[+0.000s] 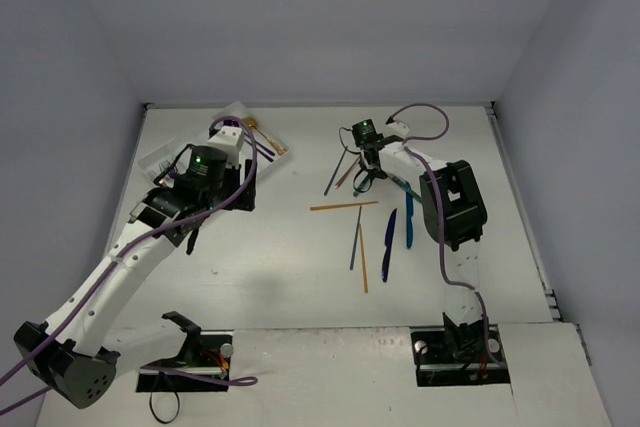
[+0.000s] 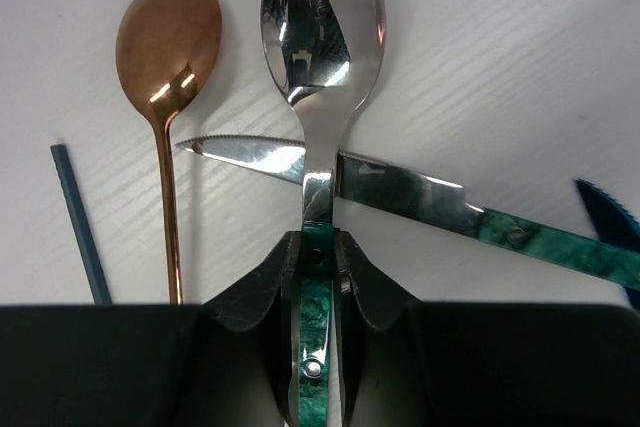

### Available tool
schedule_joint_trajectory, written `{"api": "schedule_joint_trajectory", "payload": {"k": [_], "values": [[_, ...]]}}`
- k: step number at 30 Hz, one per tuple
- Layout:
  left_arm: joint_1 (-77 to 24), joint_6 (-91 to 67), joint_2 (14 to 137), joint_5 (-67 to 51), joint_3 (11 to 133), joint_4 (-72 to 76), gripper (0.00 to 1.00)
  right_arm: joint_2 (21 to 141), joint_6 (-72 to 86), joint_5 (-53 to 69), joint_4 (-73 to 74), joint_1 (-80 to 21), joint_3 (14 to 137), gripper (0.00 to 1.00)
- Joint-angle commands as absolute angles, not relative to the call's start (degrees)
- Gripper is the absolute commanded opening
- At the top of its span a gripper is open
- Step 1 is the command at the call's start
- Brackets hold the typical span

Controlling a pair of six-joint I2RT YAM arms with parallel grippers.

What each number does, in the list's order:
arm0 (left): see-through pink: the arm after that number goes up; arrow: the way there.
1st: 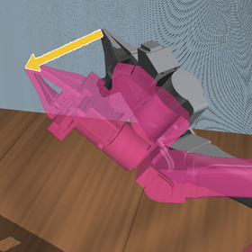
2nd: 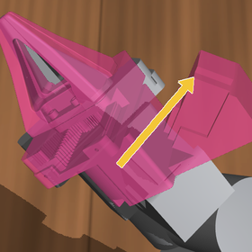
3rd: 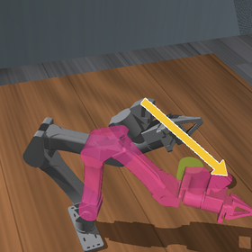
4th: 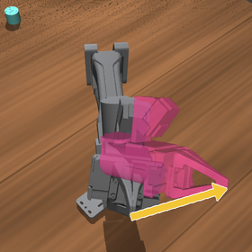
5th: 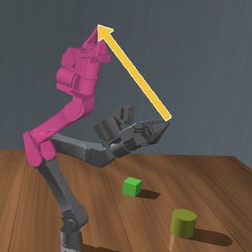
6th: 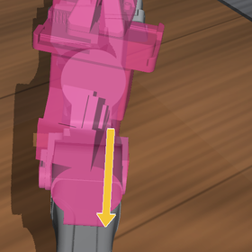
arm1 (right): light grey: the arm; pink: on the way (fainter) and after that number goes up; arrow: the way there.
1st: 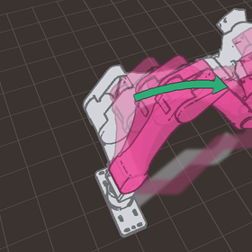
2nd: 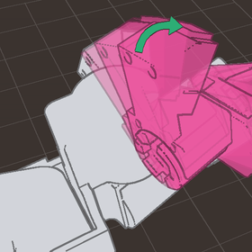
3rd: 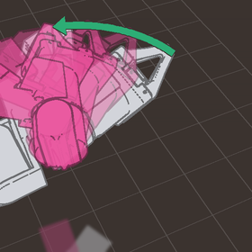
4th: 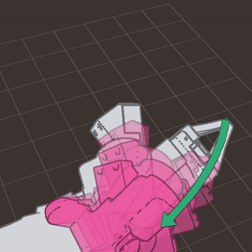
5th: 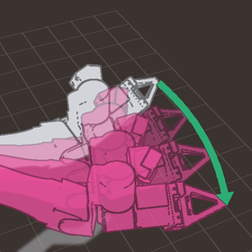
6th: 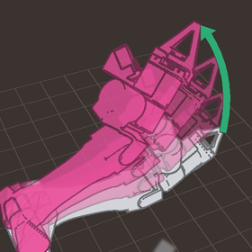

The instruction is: Sort the eating utensils into containers

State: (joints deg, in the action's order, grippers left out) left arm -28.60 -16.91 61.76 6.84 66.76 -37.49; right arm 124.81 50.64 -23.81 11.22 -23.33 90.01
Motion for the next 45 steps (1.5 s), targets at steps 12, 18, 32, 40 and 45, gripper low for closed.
{"api": "schedule_joint_trajectory", "payload": {"k": [12,18,32,40,45], "values": [[-28.7,-22.0,67.8,-15.3,78.8,-18.5,0.69,90.0,23.4,-11.2,11.1,-24.1,80.1,0.0],[-28.8,-30.5,76.7,-26.1,85.3,-5.9,0.69,76.1,9.9,5.0,11.0,-24.3,74.3,0.0],[-35.1,-32.9,94.2,-30.4,100.1,-2.0,0.68,64.5,4.8,17.8,11.0,-24.4,67.3,0.0],[-37.9,-29.4,97.6,-25.8,102.4,-8.3,0.66,64.7,4.5,18.3,11.0,-24.4,67.4,0.0],[-37.9,-28.8,98.6,-22.7,102.2,-10.9,0.62,65.7,4.1,18.9,10.9,-24.4,68.2,0.0]]}}
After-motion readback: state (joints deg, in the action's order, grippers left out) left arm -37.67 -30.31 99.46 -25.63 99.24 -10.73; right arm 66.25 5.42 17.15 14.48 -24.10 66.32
